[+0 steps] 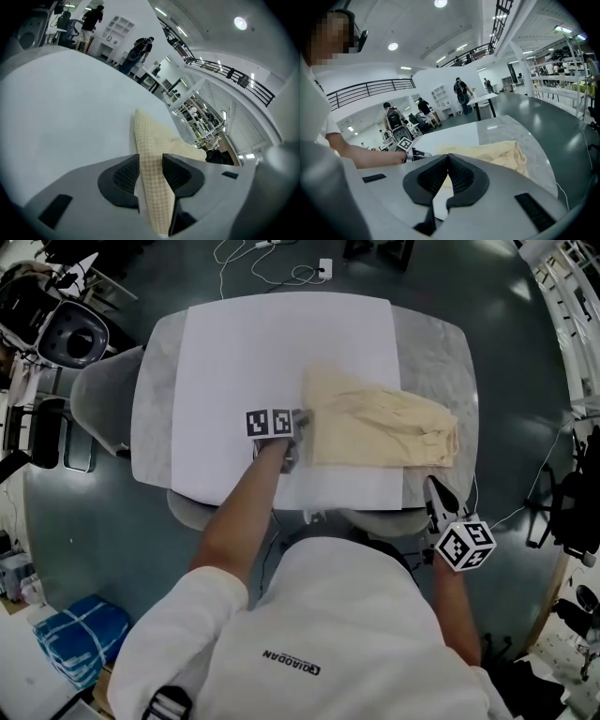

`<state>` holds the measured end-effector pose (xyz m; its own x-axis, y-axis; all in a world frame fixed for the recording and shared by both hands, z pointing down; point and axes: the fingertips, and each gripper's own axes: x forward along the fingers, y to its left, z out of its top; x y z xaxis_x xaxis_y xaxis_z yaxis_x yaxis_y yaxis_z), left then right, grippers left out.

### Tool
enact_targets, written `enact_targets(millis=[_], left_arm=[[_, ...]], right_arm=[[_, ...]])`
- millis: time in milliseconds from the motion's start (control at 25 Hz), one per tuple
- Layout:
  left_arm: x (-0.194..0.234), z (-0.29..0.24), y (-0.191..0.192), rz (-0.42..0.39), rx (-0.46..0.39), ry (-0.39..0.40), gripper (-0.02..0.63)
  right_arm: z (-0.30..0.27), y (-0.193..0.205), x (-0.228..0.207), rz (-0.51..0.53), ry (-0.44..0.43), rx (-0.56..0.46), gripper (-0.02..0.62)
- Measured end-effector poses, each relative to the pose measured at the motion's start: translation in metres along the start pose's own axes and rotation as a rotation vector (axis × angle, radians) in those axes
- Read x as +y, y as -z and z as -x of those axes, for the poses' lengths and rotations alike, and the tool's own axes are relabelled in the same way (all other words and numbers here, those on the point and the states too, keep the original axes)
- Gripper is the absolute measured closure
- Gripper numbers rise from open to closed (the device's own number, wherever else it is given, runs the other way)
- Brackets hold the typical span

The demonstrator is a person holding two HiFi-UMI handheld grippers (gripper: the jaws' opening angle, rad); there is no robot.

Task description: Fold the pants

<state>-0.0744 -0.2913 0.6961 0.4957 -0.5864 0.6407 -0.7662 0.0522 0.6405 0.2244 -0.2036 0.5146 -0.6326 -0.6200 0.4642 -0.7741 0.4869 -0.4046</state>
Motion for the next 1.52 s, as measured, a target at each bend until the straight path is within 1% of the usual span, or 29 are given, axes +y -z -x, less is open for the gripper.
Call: enact_targets(millis=[120,280,360,480,560,600,640,720,920,1080,1200,1280,1520], left_arm=[[0.003,-0.009,0.004,0.01,0.026,0.002,0.433],[0.011,-0.018,0.013,-0.004,0.07,-0.029,0.423],[0.013,-0.021,0.016,-0.02,0.086,-0.049,0.419],[0.015,-0.02,0.019,-0.067,0.108,-0.088,0.423],[0.014,-0.018,0.021,-0.126,0.133,-0.119,0.438],[0.012,-0.018,0.022,-0.159,0.145,-0.129,0.461],[0.01,-0.019,0.022,-0.184,0.154,-0.134,0.499],[0.007,-0.023,0.024,-0.188,0.16,-0.131,0.539],[0.005,-0.028,0.025,-0.062,0.125,-0.068,0.566],[-0.003,-0.023,0.021,-0.046,0.079,-0.043,0.568],[-0.013,-0.015,0.014,-0.016,0.031,-0.036,0.568],[-0.025,-0.008,0.011,-0.014,0.005,-0.033,0.568],[-0.08,0.007,-0.005,-0.068,-0.035,-0.01,0.568]], right_arm=[[0.002,0.008,0.0,-0.016,0.029,0.008,0.574],[0.003,0.014,0.002,-0.023,0.047,0.009,0.574],[0.004,0.016,0.005,-0.012,0.053,0.011,0.574],[0.011,0.018,0.008,-0.004,0.069,0.011,0.574],[0.016,0.018,0.01,-0.001,0.08,0.008,0.574],[0.018,0.019,0.01,0.001,0.084,0.006,0.574],[0.02,0.019,0.01,0.002,0.088,0.005,0.574],[0.024,0.021,0.009,0.005,0.09,0.003,0.574],[0.032,0.025,0.003,0.018,0.076,0.005,0.574],[0.03,0.018,-0.01,0.029,0.04,-0.002,0.574],[0.03,0.01,-0.017,0.052,-0.001,0.002,0.574],[0.032,0.004,-0.021,0.065,-0.026,0.001,0.574],[0.035,-0.009,-0.041,0.074,-0.092,-0.012,0.574]])
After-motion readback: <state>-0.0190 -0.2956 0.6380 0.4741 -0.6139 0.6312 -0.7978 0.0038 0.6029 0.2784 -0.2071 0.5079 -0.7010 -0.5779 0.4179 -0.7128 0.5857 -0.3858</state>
